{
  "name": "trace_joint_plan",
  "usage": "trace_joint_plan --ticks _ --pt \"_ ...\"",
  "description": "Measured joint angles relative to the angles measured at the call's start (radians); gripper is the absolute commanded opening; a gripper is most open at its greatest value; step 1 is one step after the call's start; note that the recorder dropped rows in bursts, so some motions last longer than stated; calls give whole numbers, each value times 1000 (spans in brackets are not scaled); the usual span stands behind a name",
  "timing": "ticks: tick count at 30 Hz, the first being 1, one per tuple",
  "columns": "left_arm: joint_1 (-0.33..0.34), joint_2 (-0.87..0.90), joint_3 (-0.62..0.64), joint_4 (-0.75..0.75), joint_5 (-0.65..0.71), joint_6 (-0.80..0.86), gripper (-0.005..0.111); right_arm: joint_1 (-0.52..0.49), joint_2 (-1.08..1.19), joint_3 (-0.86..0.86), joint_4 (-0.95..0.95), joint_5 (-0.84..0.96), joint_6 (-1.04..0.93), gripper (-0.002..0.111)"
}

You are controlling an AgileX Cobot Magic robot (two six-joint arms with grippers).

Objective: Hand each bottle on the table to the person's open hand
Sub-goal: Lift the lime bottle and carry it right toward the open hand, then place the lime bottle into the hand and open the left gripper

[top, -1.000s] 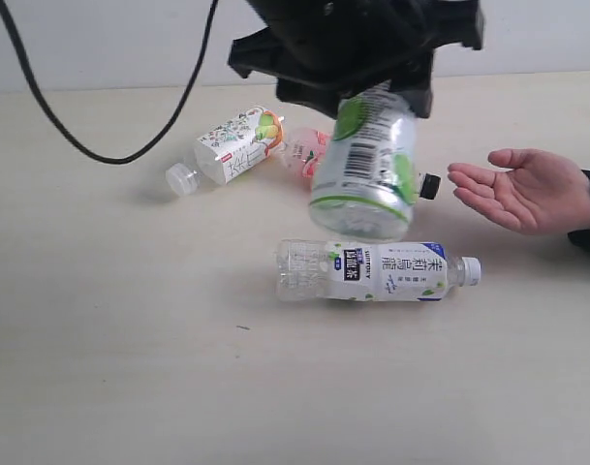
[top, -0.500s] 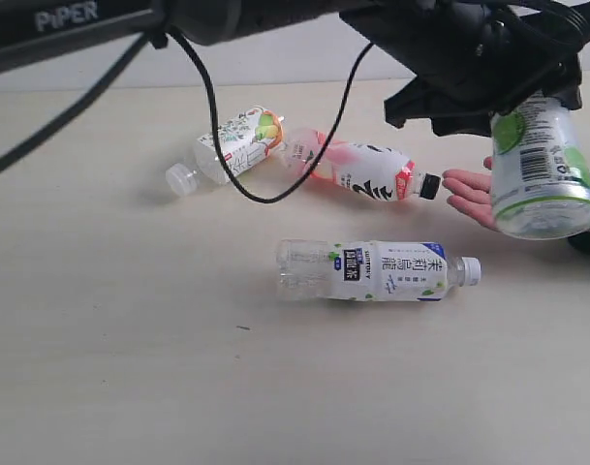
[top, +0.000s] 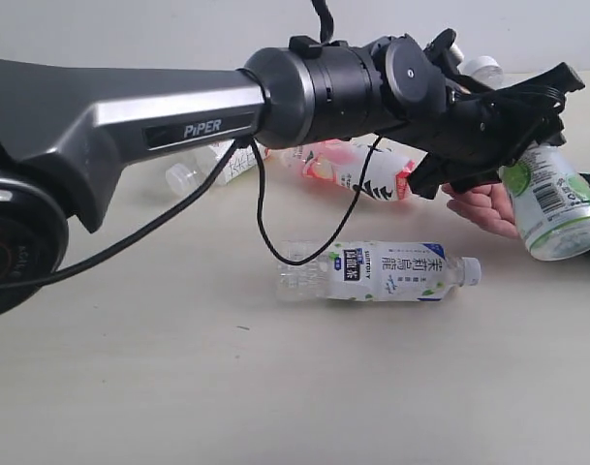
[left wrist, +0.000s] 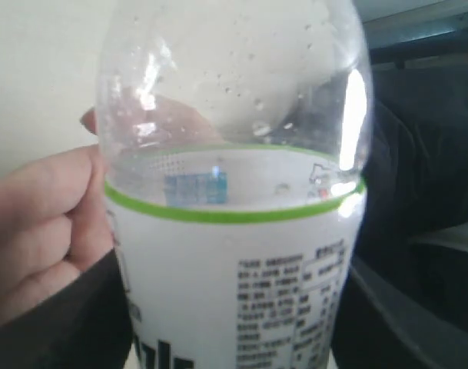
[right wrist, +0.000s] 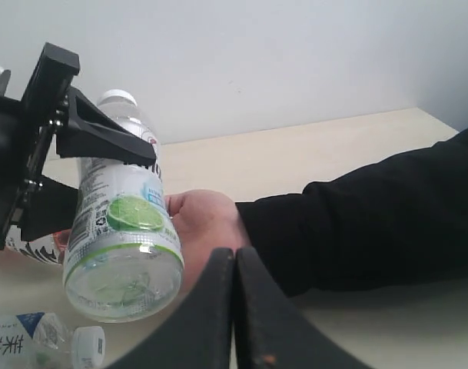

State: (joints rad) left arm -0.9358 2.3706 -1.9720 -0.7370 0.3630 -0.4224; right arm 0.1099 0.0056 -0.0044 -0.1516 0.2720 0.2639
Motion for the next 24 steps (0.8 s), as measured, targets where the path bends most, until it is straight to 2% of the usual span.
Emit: trace_joint_plan --ticks 3,5,8,13,19,21,24 --pt "0 23 0 -4 -11 3 1 0 0 0 0 0 0 0" --pt "0 39 0 -7 -18 3 7 0 0 0 0 0 0 0" --pt "0 44 0 -10 -23 6 27 0 0 0 0 0 0 0" --pt "0 44 0 -11 -26 10 45 0 0 0 0 0 0 0" --pt "0 46 0 -12 -26 22 78 0 0 0 0 0 0 0" --pt "0 46 0 -12 -29 33 84 0 0 0 0 0 0 0" --pt "0 46 0 -16 -29 51 85 0 0 0 0 0 0 0"
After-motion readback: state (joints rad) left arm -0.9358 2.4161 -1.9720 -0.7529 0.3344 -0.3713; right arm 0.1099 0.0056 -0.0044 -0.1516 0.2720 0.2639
